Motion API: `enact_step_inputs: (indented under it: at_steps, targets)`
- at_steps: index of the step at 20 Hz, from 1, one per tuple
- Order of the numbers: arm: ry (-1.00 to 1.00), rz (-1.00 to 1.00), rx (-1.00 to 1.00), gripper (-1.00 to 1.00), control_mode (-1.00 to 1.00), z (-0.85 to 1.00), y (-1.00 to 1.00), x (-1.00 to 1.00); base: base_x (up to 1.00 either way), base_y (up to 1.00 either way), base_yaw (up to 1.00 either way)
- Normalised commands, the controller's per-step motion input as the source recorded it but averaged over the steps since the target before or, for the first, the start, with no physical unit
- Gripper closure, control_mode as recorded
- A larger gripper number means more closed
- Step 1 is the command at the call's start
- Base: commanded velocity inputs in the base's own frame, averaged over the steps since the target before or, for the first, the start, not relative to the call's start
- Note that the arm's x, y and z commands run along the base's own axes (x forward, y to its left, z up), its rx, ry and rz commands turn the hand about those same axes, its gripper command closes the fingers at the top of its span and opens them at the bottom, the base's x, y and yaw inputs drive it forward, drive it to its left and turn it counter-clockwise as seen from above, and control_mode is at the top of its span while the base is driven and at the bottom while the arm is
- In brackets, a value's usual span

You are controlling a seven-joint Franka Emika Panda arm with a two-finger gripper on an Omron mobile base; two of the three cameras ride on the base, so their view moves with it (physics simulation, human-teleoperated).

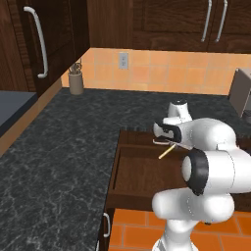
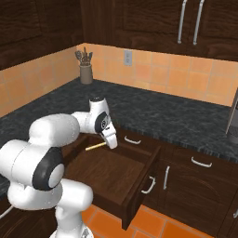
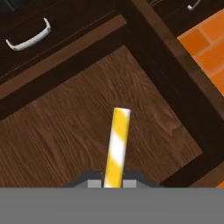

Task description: Take a straw from the drawer in front and place it inside the glass cup on the dining counter.

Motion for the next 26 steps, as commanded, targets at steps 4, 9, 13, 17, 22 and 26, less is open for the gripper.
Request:
enact_step_inputs:
  at_steps: [4, 9, 13, 17, 22, 26]
  targets:
    - [0.0, 0.0, -0.07, 1.0, -1.0, 1.0, 0.07, -0.84, 0.0, 0.0, 0.0]
    - [0.0, 0.0, -0.11, 1.0, -1.0, 1.0, 0.06, -0.86, 0.0, 0.0, 0.0]
    - [0.0, 0.0, -0.11, 1.0, -1.0, 1.0, 0.07, -0.66, 0.0, 0.0, 0.0]
    - [0.0, 0.01, -0.09, 1.0, -1.0, 1.0, 0.04, -0.64, 0.0, 0.0, 0.0]
    - [0.01, 0.02, -0.04, 1.0, -1.0, 0.82, 0.0, -0.43, 0.0, 0.0, 0.0]
    - [0.0, 0.0, 0.0, 1.0, 1.0, 0.21, 0.0, -0.19, -0.37, 0.0, 0.0]
